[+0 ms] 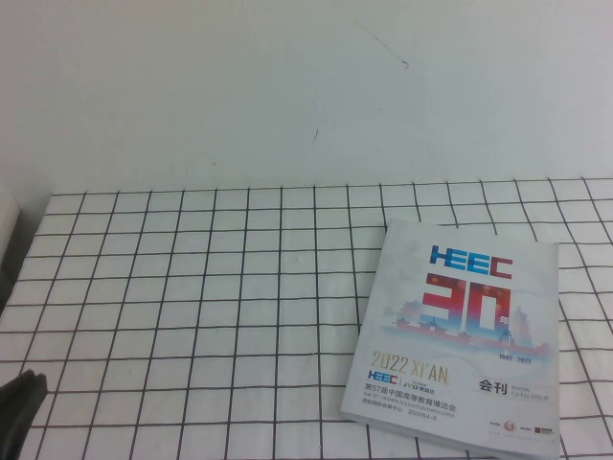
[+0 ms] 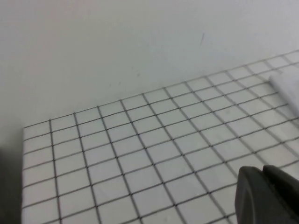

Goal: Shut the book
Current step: 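Close the open booklet and leave it lying on the table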

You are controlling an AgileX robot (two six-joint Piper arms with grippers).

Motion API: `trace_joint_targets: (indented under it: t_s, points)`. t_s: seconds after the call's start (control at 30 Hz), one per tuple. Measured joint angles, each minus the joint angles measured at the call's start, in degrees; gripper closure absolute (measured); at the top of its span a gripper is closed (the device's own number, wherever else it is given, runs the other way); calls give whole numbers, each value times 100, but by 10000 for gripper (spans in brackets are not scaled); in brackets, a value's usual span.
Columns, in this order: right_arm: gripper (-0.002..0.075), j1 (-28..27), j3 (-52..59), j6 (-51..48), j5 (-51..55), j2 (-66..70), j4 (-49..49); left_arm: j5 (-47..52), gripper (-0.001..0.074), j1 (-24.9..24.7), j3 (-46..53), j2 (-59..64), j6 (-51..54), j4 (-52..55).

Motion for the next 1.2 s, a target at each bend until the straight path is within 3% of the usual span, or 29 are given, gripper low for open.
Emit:
trace_joint_targets:
  t_s: [0.33,0.7,1.2]
  points:
    - [729,0,0,0,0,0,0,17,739,635,1411,-1470,-509,816]
    - [729,0,0,0,12,0,0,903,739,788,1435,-1968,-2643,1981]
    - [729,0,0,0,22,0,0,937,739,788,1428,-1970,-2928,2038]
